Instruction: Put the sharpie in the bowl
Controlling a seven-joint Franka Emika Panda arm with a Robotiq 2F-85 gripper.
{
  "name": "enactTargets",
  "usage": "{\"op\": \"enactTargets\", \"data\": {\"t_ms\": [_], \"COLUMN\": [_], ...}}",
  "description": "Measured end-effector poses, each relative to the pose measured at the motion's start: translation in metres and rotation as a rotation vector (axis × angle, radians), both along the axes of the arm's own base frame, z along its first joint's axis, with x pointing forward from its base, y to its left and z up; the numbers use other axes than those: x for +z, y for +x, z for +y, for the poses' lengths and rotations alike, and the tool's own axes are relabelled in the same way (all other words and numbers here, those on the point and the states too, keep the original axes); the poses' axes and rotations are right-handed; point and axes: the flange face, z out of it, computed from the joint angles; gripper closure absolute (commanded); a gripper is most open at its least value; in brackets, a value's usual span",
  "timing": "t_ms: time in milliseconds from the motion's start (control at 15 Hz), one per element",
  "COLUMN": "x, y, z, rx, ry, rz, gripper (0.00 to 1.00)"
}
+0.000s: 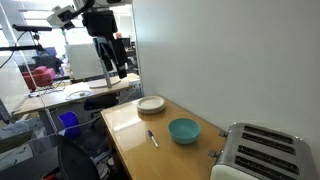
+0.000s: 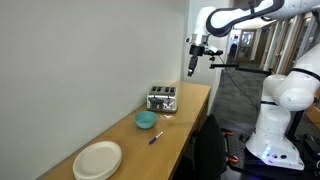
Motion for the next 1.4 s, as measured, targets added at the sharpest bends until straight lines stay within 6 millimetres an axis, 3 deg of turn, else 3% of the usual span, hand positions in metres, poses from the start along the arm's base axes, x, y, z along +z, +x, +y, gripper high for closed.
{"op": "enactTargets", "data": {"t_ms": [333,667,1000,1400], "x": [-0.002,-0.027,-0.084,-0.161], "y": [0.001,0.032,0.077,0.128], "z": [0.003,0.044,0.098,0.124], "rx": [0.033,0.309,0.599,0.956], "ry": [-0.007,-0.052,-0.105,-0.118], "rz": [0.003,0.046,0.067,0.09], "gripper": [0.0,0.0,0.0,0.0]}}
